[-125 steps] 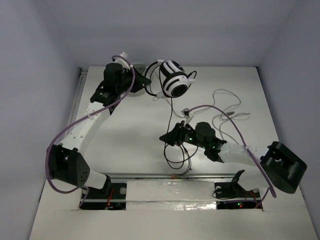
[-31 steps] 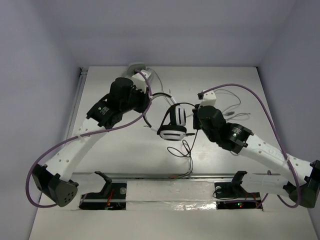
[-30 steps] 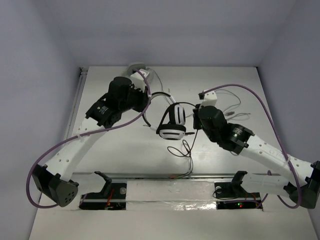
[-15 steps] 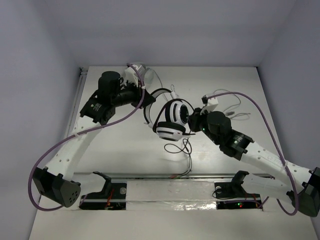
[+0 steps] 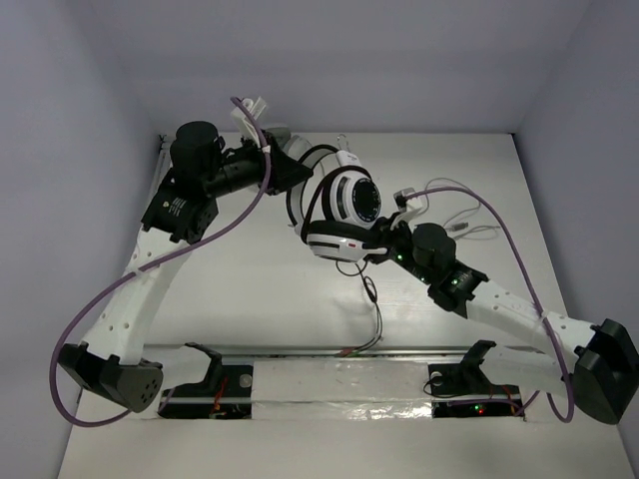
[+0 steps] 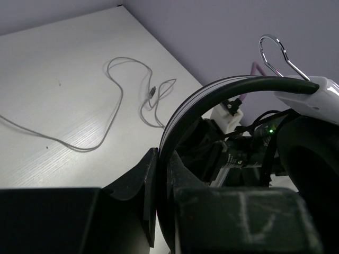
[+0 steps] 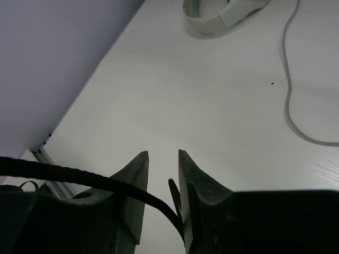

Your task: Wrap the headphones

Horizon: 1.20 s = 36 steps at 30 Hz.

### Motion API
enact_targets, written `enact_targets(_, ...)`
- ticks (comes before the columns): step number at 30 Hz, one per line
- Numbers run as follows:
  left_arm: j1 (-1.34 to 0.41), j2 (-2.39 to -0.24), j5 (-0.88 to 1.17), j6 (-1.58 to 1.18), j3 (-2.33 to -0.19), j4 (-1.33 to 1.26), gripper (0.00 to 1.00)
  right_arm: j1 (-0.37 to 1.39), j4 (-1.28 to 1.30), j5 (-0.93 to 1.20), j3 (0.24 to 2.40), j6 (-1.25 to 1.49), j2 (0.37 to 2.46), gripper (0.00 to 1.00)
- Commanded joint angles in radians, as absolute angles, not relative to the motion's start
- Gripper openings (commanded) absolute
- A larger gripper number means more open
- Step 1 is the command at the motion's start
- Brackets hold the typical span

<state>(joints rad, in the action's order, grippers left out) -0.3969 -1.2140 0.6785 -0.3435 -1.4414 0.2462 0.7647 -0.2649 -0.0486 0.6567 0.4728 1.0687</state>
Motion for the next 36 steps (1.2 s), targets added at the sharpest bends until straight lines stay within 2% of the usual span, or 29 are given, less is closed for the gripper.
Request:
enact_targets(1,-0.388,-1.204,0.727,-0.454,-1.522,0.152,0.0,0.749,-0.402,0.036,0.631,0.505,1.074,0.35)
enact_targets(2,-0.388,-1.207,0.723,-0.459,-1.534,0.155,0.0,0.749,-0.429,0.046,0.623,0.511,1.08,0.39)
enact_targets(6,-0.388,-1.203,0.703,-0.488,-1.569,0.14,0.0,0.749,-0.462,0.083,0.603,0.525,1.107,0.42)
enact_targets(15,-0.368,-1.223,0.695,-0.57,-1.599,0.075,0.0,0.749,-0.54,0.103,0.574,0.557,1.141,0.46)
enact_targets(23,-0.359,-1.247,0.67,-0.62,-1.686,0.077,0.0,0.749,-0.569,0.164,0.543,0.563,1.173,0.64)
enact_targets(36,-0.35,-1.275,0.554,-0.563,-1.75,0.16,0.0,0.749,-0.581,0.357,0.532,0.566,1.216,0.8)
